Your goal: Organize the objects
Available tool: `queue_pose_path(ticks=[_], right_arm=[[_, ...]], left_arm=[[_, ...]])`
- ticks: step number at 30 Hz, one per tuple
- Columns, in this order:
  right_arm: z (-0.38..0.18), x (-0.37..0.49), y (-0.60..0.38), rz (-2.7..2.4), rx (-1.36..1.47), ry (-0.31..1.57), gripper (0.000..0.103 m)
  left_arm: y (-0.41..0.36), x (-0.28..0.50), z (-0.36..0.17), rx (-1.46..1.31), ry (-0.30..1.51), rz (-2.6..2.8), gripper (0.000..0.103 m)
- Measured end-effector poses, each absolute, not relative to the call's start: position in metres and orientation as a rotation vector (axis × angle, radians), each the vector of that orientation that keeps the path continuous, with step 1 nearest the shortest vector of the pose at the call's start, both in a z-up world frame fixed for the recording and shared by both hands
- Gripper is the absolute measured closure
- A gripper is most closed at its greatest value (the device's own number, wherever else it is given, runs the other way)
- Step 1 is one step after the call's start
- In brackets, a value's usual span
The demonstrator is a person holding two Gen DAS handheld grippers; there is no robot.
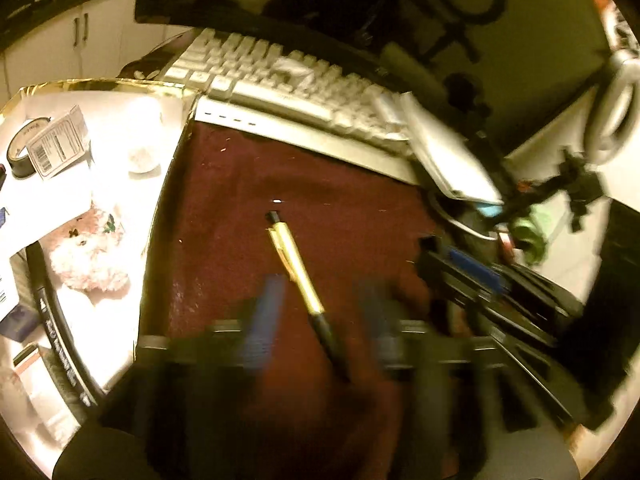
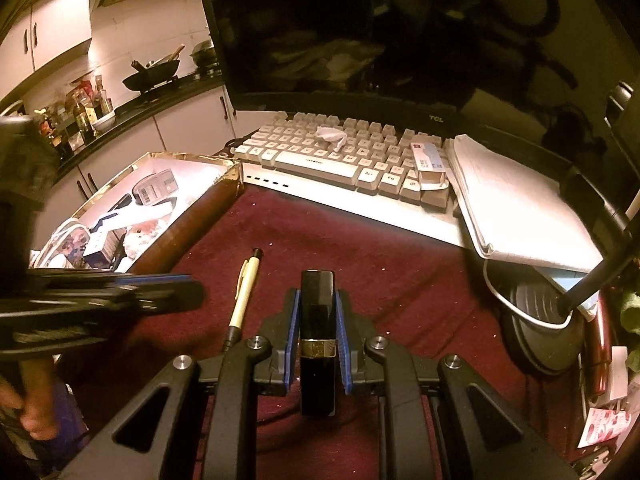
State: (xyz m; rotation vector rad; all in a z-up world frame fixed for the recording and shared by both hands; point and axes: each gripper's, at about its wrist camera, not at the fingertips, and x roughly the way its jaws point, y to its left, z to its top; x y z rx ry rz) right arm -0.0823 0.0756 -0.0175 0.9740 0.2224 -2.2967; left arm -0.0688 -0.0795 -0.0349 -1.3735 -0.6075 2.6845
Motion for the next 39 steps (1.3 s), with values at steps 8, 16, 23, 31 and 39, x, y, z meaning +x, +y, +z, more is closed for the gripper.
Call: queue_pose_path(ticks=[8,16,23,31,39], right_arm=[[-0.020,-0.084,0.086,-2.289,0.975,0.192,0.087],[-0.021,-0.086,0.093,-2.280,0.971,0.153,0.087],[-0.021,-0.086,0.096,-2.275,0.963,0.140,0.087],[-0.019,-0.081,0.091,-2.272,0.953,0.149,0.087],[-0.009,-0.077,0.092,-2.292,0.924,0.164,0.087]], left_arm=[[-0.066,-0.096,-0.053,-1.469,-0.409,2.811,0.068],[-0.062,-0.091,-0.054,-1.504,-0.307,2.796,0.090],[-0.065,-0.062,-0.042,-1.401,-0.402,2.775,0.092],[-0.054,-0.057,-0.037,-1.392,-0.327,2.802,0.092],[-0.054,-0.052,-0.030,-1.346,-0.328,2.811,0.092]])
